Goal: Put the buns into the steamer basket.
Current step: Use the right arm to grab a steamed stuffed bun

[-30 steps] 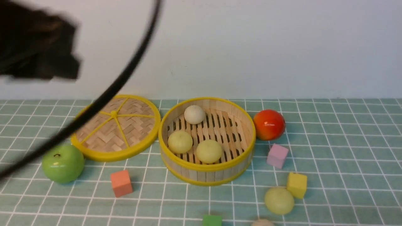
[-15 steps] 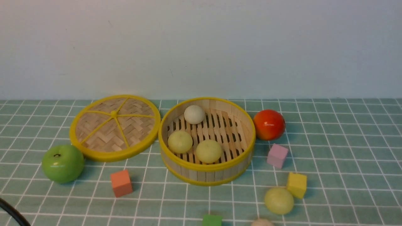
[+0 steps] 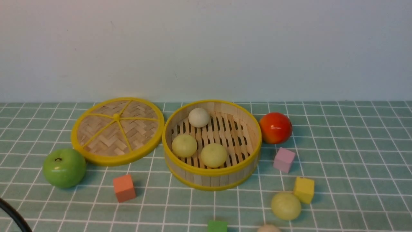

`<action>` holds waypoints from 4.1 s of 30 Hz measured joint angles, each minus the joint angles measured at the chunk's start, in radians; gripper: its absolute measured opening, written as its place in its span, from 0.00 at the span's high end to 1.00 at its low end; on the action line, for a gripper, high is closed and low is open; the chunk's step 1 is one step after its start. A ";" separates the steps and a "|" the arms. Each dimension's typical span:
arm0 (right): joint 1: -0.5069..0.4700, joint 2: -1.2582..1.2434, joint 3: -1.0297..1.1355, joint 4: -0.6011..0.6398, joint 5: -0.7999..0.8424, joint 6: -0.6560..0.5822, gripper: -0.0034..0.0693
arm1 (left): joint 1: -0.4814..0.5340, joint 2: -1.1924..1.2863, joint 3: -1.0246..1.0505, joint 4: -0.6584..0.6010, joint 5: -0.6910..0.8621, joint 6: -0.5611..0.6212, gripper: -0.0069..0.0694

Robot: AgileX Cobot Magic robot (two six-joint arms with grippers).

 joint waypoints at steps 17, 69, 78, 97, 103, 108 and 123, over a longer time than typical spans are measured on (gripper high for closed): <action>0.000 0.000 0.000 -0.001 0.000 0.000 0.62 | 0.369 -0.410 0.516 0.047 -0.606 0.151 0.93; 0.000 0.076 -0.247 0.187 -0.468 0.176 0.62 | 0.427 -0.500 0.652 0.006 -0.530 0.173 0.90; 0.000 0.661 -0.622 0.185 0.059 0.168 0.62 | 0.427 -0.500 0.652 0.006 -0.530 0.173 0.90; 0.368 1.635 -1.046 0.165 0.322 0.065 0.62 | 0.427 -0.500 0.652 0.006 -0.530 0.173 0.88; 0.437 1.758 -1.133 0.021 0.347 0.245 0.62 | 0.427 -0.500 0.652 0.006 -0.530 0.173 0.88; 0.438 1.768 -1.137 0.021 0.347 0.262 0.62 | 0.427 -0.500 0.652 0.006 -0.530 0.173 0.87; 0.438 1.829 -1.141 0.068 0.360 0.258 0.62 | 0.427 -0.500 0.652 0.006 -0.530 0.173 0.86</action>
